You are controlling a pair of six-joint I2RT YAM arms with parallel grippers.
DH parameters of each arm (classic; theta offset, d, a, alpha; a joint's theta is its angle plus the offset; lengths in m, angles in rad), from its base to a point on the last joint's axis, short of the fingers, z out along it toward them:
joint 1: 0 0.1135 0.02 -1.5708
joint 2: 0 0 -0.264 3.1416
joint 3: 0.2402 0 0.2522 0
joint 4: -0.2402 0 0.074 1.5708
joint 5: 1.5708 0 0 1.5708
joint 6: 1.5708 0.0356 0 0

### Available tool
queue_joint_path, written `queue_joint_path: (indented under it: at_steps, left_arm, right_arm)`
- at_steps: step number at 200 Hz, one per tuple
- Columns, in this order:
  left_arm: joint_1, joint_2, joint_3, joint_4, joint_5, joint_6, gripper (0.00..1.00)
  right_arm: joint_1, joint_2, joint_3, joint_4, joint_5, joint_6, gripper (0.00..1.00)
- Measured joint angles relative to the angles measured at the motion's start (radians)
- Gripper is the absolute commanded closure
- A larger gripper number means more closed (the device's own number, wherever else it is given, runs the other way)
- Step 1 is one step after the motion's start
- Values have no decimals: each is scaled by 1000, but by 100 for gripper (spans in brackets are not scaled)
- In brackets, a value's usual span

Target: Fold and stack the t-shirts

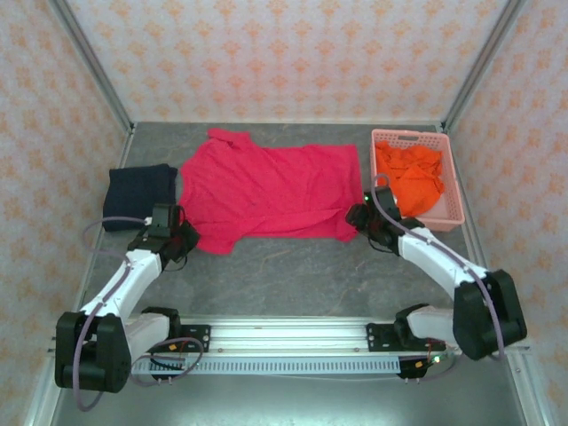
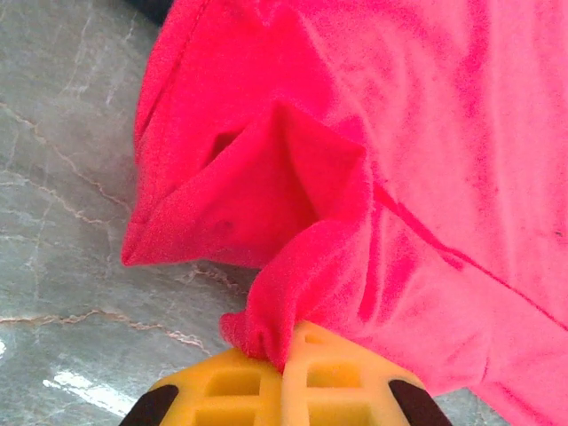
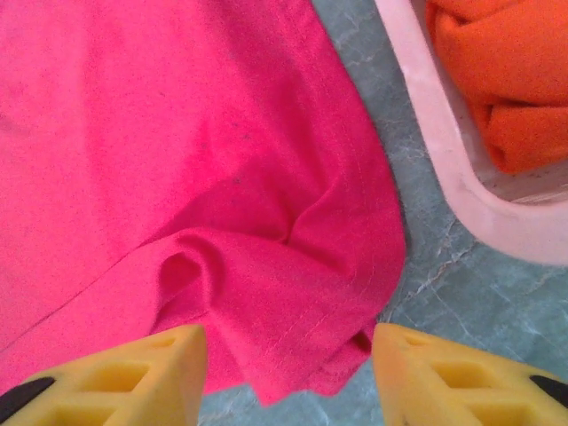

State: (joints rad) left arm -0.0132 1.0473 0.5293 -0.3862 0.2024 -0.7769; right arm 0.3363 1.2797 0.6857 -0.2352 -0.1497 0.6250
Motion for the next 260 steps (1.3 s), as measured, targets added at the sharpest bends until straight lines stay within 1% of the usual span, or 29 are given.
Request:
queue_joint_path:
  at_steps: [15,46,65,73,74,80,94,100,105,110,118,127,132,170,203,212,237,249,260]
  left_arm:
    - [0,0,0,-8,0,0,100]
    - [0,0,0,-25,0,0,100]
    - [0,0,0,-27,0,0,100]
    - [0,0,0,-28,0,0,100]
    - [0,0,0,-28,0,0,100]
    - [0,0,0,-28,0,0,100]
    - [0,0,0,-28,0,0,100]
    - [0,1,0,-28,0,0,100]
    - [0,2,0,-28,0,0,100]
    - [0,3,0,-28,0,0,100]
    - [0,5,0,-29,0,1,100]
    - [0,7,1,-29,0,1,100]
    - [0,8,2,-30,0,2,100]
    - [0,8,14,-42,0,13,100]
    - [0,8,19,-48,0,16,100]
    - [0,8,20,-48,0,16,100]
    - [0,9,20,-49,0,18,100]
    - [0,10,22,-51,0,19,100]
    - [0,13,26,-51,0,19,100]
  right_arm:
    - [-12,68,-16,60,-16,28,47]
    - [-32,173,-41,140,-83,43,37]
    - [-31,189,-40,194,-118,47,38]
    - [-21,193,-42,211,-131,49,44]
    - [-19,194,-42,215,-132,49,47]
    - [-13,195,-45,228,-138,50,54]
    - [-4,196,-51,250,-143,55,66]
    - [-3,196,-54,256,-143,59,70]
    - [-2,196,-54,259,-143,63,71]
    - [-2,195,-54,261,-143,64,70]
    - [-2,193,-54,258,-143,63,63]
    - [-1,183,-54,245,-143,68,49]
    - [0,174,-54,232,-143,64,43]
    - [9,88,-55,124,-138,55,39]
    - [71,37,-52,47,-80,51,38]
    - [86,36,-51,38,-66,51,40]
    - [115,76,-44,34,-40,55,50]
    - [122,120,-28,35,-35,54,52]
    - [124,158,-9,40,-33,55,56]
